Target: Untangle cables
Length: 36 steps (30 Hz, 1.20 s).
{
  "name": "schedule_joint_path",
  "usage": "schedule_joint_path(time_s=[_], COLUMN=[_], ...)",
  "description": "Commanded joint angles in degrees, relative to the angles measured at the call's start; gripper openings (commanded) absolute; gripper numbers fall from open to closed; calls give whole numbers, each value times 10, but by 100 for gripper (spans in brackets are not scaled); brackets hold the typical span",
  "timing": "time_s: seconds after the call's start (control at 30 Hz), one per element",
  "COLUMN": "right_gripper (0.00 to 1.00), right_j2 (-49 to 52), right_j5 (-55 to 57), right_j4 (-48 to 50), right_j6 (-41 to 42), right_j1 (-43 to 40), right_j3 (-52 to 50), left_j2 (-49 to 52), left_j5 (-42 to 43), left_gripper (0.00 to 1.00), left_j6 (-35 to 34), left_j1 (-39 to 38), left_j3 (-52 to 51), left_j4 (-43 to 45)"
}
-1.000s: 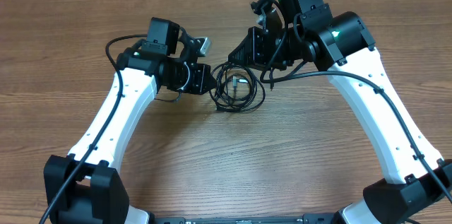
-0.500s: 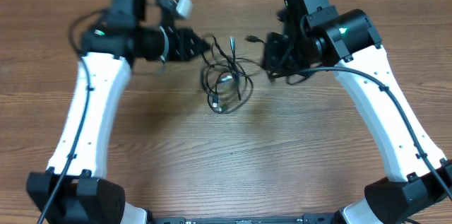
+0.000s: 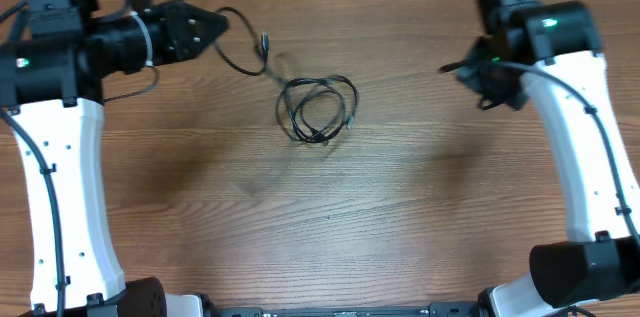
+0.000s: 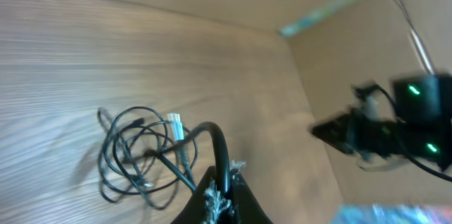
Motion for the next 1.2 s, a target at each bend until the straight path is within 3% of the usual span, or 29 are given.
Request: schedule_joint_path(time_s=[0.0, 0.1, 0.2, 0.23, 0.33, 0.37, 0.47, 0.5, 0.83, 1.07, 1.17], right_gripper=[4, 4, 5, 10, 33, 45, 96, 100, 100, 97, 95], right_j2=[-2, -2, -2, -2, -2, -2, -2, -1, 26, 70, 90], right_j5=[26, -35, -230, -276, -400, -427, -455, -451, -448, -448, -443], right_j4=[-2, 4, 28, 33, 40, 40, 49, 57, 157, 194, 235], right_j6=[9, -33, -190, -225, -336, -367, -430, -429, -431, -446, -446], right_j1=[-62, -104, -118, -113, -91, -80, -20, -4, 160, 230, 261], right_j3=[-1, -1, -2, -2, -3, -3, -3, -3, -3, -3, -3], left_j2=[-9, -9, -9, -9, -9, -9, -9, -9, -9, -9, -9], left_j5=[-50, -25, 36, 42, 46, 42, 13, 0, -25, -25, -23], left_gripper=[4, 4, 4, 4, 4, 4, 4, 4, 4, 4, 4], left_j6=[-48, -48, -36, -37, -44, -46, -78, -90, -155, -159, -197], left_j1=[57, 82, 67, 59, 24, 11, -30, -39, -75, -75, -75], left_j3=[15, 15, 15, 15, 15, 15, 15, 15, 15, 15, 15], left_j4=[-10, -25, -30, -30, -27, -26, -17, -17, -43, -59, -69])
